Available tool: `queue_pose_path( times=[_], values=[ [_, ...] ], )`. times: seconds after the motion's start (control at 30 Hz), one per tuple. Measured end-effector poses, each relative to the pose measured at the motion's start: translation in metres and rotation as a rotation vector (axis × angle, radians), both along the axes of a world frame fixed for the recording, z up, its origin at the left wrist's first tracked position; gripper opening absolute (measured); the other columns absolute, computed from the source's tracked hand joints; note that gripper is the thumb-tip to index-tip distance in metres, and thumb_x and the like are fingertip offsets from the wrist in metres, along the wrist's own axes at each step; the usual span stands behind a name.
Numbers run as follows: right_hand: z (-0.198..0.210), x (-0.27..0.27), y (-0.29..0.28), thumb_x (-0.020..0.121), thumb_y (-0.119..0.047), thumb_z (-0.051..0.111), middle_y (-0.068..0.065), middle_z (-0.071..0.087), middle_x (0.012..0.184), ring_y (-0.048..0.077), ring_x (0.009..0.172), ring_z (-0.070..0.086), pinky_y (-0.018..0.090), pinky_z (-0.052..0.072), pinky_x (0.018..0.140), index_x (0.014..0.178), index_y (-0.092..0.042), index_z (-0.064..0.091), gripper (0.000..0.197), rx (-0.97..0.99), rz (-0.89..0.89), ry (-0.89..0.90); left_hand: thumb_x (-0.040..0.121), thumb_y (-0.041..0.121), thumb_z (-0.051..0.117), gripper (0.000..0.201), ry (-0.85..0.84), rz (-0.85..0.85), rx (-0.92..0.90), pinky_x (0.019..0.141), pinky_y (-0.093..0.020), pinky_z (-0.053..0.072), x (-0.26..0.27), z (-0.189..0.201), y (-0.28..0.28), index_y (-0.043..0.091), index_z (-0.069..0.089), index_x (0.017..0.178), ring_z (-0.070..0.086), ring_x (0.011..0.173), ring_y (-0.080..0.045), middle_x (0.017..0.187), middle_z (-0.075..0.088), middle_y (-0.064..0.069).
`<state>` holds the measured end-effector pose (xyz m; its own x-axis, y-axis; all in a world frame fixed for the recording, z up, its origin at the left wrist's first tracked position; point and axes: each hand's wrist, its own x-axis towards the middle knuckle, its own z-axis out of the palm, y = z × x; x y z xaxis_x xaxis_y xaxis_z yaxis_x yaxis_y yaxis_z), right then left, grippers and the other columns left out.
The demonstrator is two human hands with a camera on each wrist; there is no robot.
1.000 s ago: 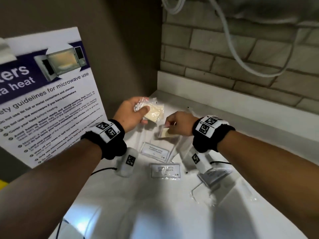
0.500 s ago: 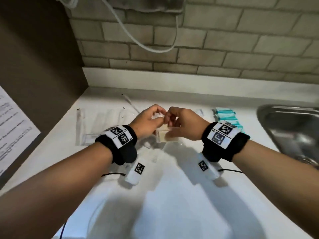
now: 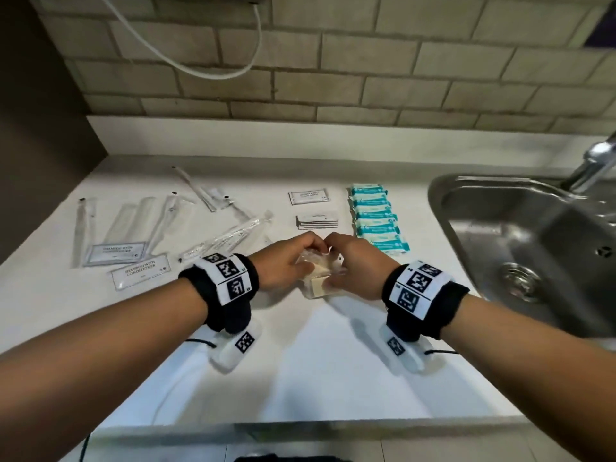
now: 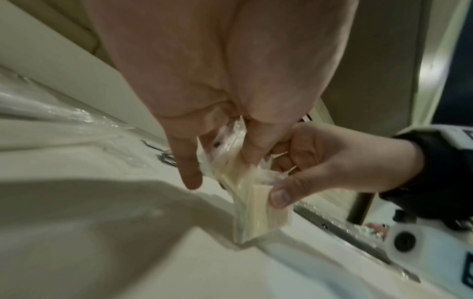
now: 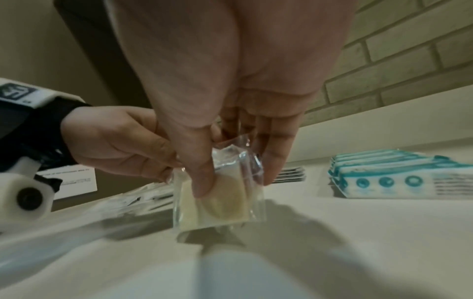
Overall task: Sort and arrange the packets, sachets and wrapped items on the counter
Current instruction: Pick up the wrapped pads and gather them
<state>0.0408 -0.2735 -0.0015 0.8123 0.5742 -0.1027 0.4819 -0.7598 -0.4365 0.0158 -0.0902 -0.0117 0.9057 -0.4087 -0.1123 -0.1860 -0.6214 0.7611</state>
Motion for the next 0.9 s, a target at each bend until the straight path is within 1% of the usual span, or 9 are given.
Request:
queue_pose_path(
  times=[0.1, 0.23, 0.33, 0.4, 0.47, 0.53, 0.67, 0.8, 0.9],
  values=[
    [-0.005, -0.004, -0.004, 0.082, -0.029, 0.068, 0.005, 0.06, 0.114, 0.028, 0.098, 0.061, 0.035, 0.049, 0.078, 0.122, -0.017, 0.044, 0.048, -0.131, 0.067, -0.141, 0.099, 0.011, 0.043, 0.032, -0.017, -0.005, 0.107, 0.093, -0.045, 0.047, -0.009, -0.001, -0.007, 0.011, 0.037, 0.13, 0.058, 0.107, -0.028, 0.12, 0.059, -0.01],
    [-0.008, -0.012, -0.006, 0.092, -0.041, 0.054, 0.006, 0.056, 0.123, 0.025, 0.107, 0.056, 0.036, 0.046, 0.081, 0.129, -0.016, 0.041, 0.047, -0.299, 0.18, -0.359, 0.099, 0.03, 0.044, 0.048, 0.01, -0.091, 0.263, 0.093, -0.042, 0.046, -0.023, 0.006, -0.015, 0.008, 0.024, 0.137, 0.057, 0.109, -0.027, 0.127, 0.057, -0.011],
    [-0.013, -0.012, -0.007, 0.095, -0.049, 0.043, 0.006, 0.052, 0.123, 0.026, 0.11, 0.055, 0.036, 0.046, 0.082, 0.128, -0.015, 0.044, 0.048, -0.402, 0.206, -0.373, 0.092, 0.047, 0.052, 0.072, -0.015, -0.041, 0.611, 0.097, -0.039, 0.041, -0.028, 0.002, -0.025, 0.011, 0.021, 0.145, 0.051, 0.116, -0.03, 0.134, 0.05, -0.013],
    [-0.018, -0.012, -0.007, 0.096, -0.052, 0.037, 0.007, 0.05, 0.123, 0.028, 0.108, 0.056, 0.036, 0.044, 0.079, 0.129, -0.015, 0.043, 0.05, -0.467, 0.194, -0.33, 0.09, 0.051, 0.052, 0.073, -0.042, -0.024, 0.79, 0.099, -0.04, 0.039, -0.027, -0.003, -0.029, 0.012, 0.024, 0.144, 0.047, 0.121, -0.031, 0.136, 0.044, -0.012],
    [-0.024, -0.013, -0.007, 0.097, -0.05, 0.038, 0.008, 0.046, 0.124, 0.031, 0.103, 0.06, 0.035, 0.041, 0.074, 0.132, -0.015, 0.04, 0.049, -0.436, 0.176, -0.231, 0.091, 0.046, 0.051, 0.063, -0.012, -0.007, 0.787, 0.095, -0.04, 0.042, -0.025, -0.007, -0.032, 0.011, 0.032, 0.138, 0.05, 0.116, -0.032, 0.131, 0.04, -0.011],
    [-0.028, -0.013, -0.006, 0.098, -0.041, 0.042, 0.01, 0.043, 0.124, 0.033, 0.097, 0.062, 0.035, 0.041, 0.072, 0.133, -0.012, 0.038, 0.045, -0.347, 0.166, -0.114, 0.094, 0.032, 0.052, 0.048, 0.031, 0.013, 0.728, 0.089, -0.041, 0.045, -0.023, -0.009, -0.037, 0.007, 0.036, 0.132, 0.057, 0.107, -0.034, 0.125, 0.038, -0.011],
    [-0.025, -0.011, -0.003, 0.09, -0.024, 0.054, 0.013, 0.042, 0.118, 0.036, 0.091, 0.062, 0.038, 0.044, 0.073, 0.121, -0.008, 0.041, 0.036, -0.276, 0.152, -0.028, 0.091, 0.006, 0.044, 0.029, 0.048, 0.083, 0.684, 0.082, -0.041, 0.043, -0.019, -0.01, -0.046, 0.003, 0.04, 0.119, 0.058, 0.099, -0.036, 0.117, 0.041, -0.015],
    [-0.012, -0.002, -0.001, 0.087, -0.022, 0.056, 0.013, 0.046, 0.112, 0.035, 0.094, 0.059, 0.038, 0.045, 0.077, 0.116, -0.008, 0.046, 0.033, -0.231, 0.144, 0.003, 0.088, 0.009, 0.046, 0.029, 0.057, 0.09, 0.626, 0.082, -0.041, 0.043, -0.013, -0.002, -0.041, 0.005, 0.041, 0.116, 0.056, 0.097, -0.036, 0.109, 0.041, -0.012],
    [-0.012, -0.003, 0.001, 0.087, -0.026, 0.058, 0.01, 0.045, 0.111, 0.033, 0.094, 0.059, 0.035, 0.043, 0.074, 0.117, -0.011, 0.046, 0.036, -0.253, 0.141, 0.007, 0.087, 0.014, 0.05, 0.033, 0.062, 0.082, 0.65, 0.08, -0.039, 0.042, -0.013, -0.003, -0.039, 0.006, 0.041, 0.118, 0.056, 0.096, -0.035, 0.114, 0.04, -0.012]
  ],
)
